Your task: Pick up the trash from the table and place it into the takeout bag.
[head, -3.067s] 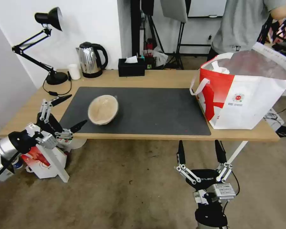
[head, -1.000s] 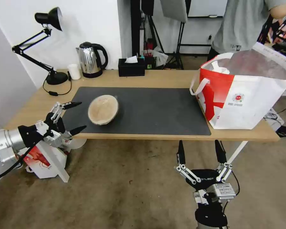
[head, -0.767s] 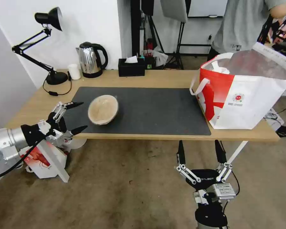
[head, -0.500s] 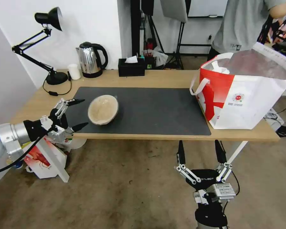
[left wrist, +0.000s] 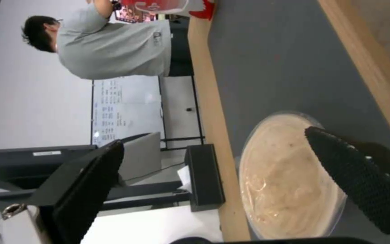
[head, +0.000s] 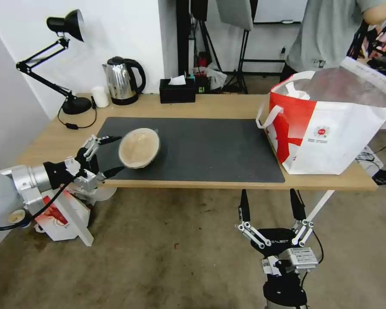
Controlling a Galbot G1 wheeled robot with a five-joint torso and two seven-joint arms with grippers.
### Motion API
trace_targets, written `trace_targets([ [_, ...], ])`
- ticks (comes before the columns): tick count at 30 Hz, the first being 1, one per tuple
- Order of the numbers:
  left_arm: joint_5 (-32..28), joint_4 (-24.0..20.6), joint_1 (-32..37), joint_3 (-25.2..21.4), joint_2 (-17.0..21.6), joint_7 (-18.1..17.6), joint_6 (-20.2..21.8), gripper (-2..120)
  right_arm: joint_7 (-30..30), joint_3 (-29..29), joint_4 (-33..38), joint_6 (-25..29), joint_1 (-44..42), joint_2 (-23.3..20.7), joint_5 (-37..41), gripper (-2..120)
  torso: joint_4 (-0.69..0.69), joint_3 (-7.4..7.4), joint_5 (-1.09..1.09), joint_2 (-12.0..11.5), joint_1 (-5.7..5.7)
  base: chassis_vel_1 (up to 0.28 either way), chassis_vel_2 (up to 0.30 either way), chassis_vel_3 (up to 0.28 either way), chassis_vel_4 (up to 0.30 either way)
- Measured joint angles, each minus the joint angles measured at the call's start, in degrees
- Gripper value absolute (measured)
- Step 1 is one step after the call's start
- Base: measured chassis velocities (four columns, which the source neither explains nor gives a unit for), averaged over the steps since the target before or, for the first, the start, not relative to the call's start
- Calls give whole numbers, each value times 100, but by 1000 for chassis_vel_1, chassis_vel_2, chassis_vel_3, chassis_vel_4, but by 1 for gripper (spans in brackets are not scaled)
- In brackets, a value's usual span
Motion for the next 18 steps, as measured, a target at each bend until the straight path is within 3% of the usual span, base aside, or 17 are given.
trace_targets([
  [11,26,65,-8,95,39,21,0,100,0,0,0,0,0,0,0,100,0,-1,1,0,0,0,0,0,0],
  [18,158,287,-336,473,-32,38,-26,100,0,0,0,0,0,0,0,100,0,0,1,0,0,0,0,0,0],
])
